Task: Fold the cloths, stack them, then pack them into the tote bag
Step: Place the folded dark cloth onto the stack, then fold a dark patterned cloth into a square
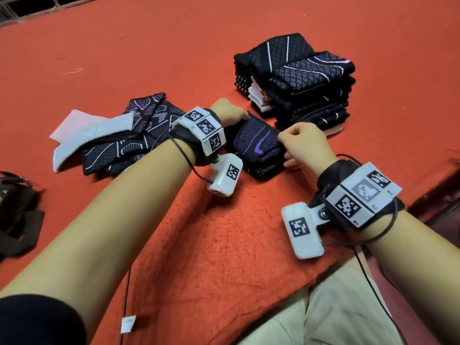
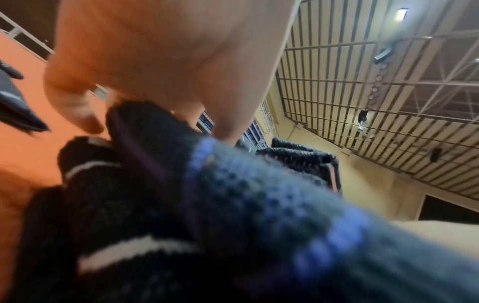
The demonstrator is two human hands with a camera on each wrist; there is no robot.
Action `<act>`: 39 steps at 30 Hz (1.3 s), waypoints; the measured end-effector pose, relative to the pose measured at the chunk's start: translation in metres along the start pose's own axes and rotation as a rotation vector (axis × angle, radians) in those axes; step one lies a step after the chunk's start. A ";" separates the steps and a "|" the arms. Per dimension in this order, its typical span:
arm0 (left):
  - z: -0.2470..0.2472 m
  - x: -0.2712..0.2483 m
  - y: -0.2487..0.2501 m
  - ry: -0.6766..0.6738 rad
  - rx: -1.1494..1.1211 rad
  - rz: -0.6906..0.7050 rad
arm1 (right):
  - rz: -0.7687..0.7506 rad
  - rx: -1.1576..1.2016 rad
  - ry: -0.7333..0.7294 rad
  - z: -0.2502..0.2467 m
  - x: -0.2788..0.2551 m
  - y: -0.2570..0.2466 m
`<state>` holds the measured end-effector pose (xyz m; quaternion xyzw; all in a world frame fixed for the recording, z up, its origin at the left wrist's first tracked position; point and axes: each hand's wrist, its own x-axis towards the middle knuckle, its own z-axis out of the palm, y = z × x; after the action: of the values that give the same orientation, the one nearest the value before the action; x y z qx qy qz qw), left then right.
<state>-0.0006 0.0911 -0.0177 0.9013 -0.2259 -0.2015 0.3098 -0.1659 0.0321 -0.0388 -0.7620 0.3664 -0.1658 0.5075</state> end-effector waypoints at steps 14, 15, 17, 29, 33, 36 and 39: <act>-0.011 -0.015 -0.018 -0.013 -0.189 0.085 | -0.312 -0.776 -0.322 0.019 -0.008 -0.018; -0.014 -0.016 -0.019 -0.019 -0.250 0.067 | -0.282 -0.789 -0.354 0.017 -0.007 -0.016; -0.020 -0.017 -0.024 -0.030 -0.342 0.043 | -0.246 -0.762 -0.388 0.014 -0.005 -0.013; -0.011 -0.018 -0.039 0.064 -0.215 0.047 | -0.176 -0.728 -0.381 0.014 -0.009 -0.015; -0.029 -0.023 -0.039 0.064 -0.142 0.116 | -0.229 -0.695 -0.281 0.013 -0.010 -0.027; -0.050 -0.037 -0.044 0.084 -0.061 0.206 | -0.272 -0.721 -0.148 0.015 -0.013 -0.038; -0.078 -0.058 -0.055 0.135 0.176 0.314 | -0.370 -0.709 -0.057 0.026 -0.022 -0.053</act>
<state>0.0065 0.1970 0.0160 0.8901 -0.3592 -0.0689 0.2719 -0.1438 0.0767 0.0003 -0.9473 0.2434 -0.0967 0.1847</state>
